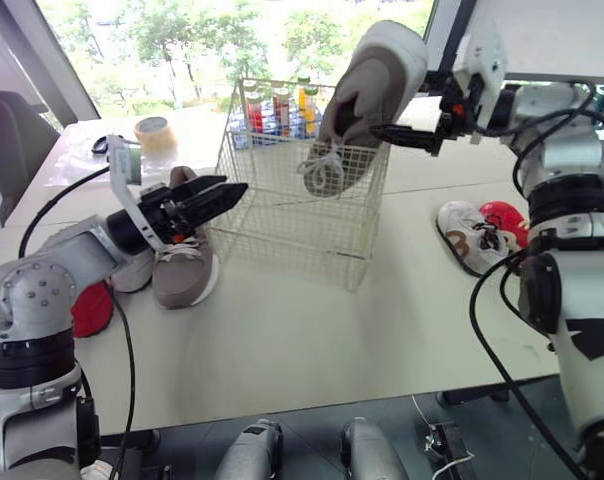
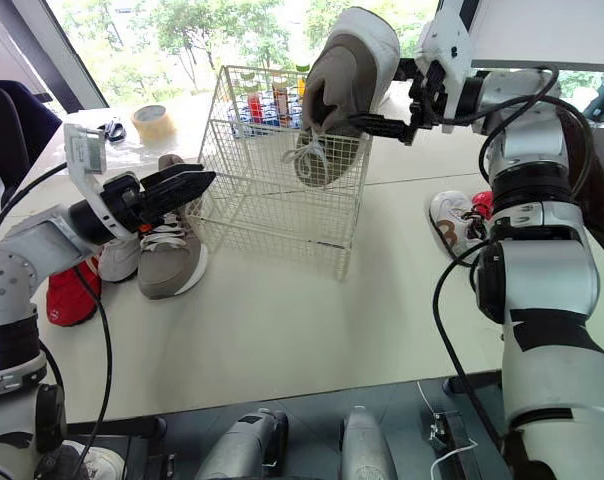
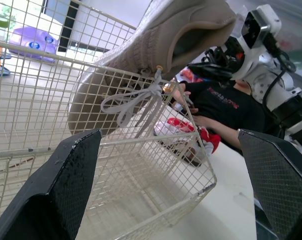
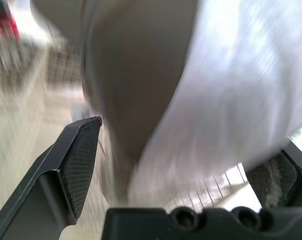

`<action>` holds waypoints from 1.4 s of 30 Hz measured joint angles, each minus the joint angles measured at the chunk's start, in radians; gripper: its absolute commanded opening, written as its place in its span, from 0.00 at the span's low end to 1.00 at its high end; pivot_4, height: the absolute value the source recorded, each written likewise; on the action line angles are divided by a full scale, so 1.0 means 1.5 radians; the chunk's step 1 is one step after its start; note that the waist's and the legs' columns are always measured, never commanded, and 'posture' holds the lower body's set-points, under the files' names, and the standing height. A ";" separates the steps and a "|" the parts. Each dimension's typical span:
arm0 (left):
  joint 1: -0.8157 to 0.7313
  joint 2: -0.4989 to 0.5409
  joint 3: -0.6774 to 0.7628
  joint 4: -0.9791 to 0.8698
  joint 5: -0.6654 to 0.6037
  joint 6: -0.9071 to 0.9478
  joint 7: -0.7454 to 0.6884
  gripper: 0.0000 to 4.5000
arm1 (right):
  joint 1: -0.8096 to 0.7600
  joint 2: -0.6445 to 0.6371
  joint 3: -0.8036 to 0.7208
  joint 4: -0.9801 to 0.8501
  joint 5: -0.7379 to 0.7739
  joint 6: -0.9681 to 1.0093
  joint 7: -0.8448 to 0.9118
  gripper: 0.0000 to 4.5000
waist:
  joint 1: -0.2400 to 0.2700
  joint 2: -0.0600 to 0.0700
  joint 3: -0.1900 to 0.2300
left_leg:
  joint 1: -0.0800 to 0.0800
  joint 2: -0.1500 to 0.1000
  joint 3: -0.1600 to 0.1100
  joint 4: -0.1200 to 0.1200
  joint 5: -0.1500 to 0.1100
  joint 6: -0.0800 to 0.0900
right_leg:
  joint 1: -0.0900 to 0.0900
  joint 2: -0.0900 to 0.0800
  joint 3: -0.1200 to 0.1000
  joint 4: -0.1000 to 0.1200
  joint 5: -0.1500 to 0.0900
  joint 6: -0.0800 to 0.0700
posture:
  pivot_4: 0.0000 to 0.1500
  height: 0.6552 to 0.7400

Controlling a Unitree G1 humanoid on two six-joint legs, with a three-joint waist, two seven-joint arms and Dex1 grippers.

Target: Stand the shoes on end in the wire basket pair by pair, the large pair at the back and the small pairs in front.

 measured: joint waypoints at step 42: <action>-0.221 -0.105 -0.091 0.436 0.504 -0.422 0.159 1.00 | 0.497 0.166 -0.203 -0.849 0.056 0.598 -0.730 0.99 | 0.025 -0.001 -0.001 | 0.000 -0.001 0.000 0.002 0.000 0.001 | 0.000 -0.001 0.000 0.003 0.000 0.000 | 1.00 1.00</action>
